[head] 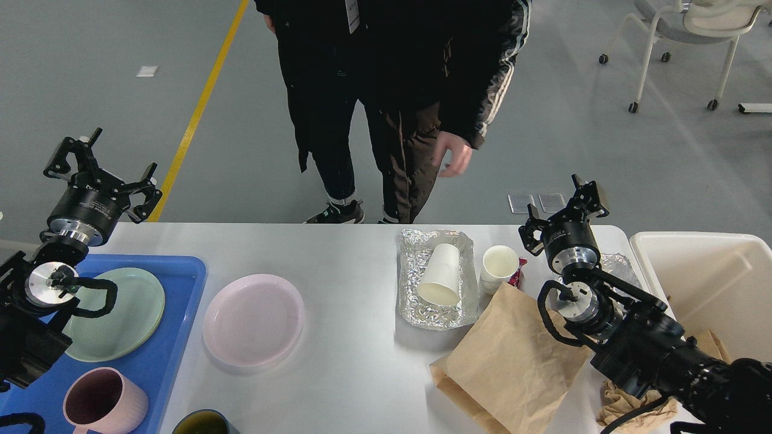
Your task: Tidy desktop
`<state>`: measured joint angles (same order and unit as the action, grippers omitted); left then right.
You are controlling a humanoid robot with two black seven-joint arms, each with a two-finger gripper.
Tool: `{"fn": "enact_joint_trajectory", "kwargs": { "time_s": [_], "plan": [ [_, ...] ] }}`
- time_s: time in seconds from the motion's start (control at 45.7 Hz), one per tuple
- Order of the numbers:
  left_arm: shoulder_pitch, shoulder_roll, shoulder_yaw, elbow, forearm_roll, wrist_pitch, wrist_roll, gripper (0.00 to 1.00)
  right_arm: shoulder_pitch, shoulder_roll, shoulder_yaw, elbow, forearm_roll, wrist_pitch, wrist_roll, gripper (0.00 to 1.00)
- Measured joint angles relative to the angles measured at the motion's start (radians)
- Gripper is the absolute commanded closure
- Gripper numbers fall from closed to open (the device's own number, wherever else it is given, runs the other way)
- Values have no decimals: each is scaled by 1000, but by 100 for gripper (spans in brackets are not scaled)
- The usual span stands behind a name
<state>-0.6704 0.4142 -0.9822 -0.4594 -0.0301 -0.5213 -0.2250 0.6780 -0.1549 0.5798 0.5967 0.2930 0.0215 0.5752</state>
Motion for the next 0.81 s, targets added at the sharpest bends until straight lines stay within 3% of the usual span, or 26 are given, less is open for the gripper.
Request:
{"fn": "enact_joint_trajectory", "kwargs": {
  "time_s": [0.175,0.372,0.481,0.612,0.722,0.809],
  "plan": [
    [-46,69,193,2,1,5,11,3,0,0,0,0,0,0,0,0],
    [-164,138,551,2,1,14,28,3,0,0,0,0,0,0,0,0],
    [-235,174,748,2,2,9,63,3,0,0,0,0,0,0,0,0],
    [-347,204,1003,1,4,-2,192,3,0,0,0,0,0,0,0,0],
    [-463,204,1235,0,7,-46,378,3,0,0,0,0,0,0,0,0],
    [-567,196,1426,-3,9,-139,526,3,0,0,0,0,0,0,0,0]
  ]
}}
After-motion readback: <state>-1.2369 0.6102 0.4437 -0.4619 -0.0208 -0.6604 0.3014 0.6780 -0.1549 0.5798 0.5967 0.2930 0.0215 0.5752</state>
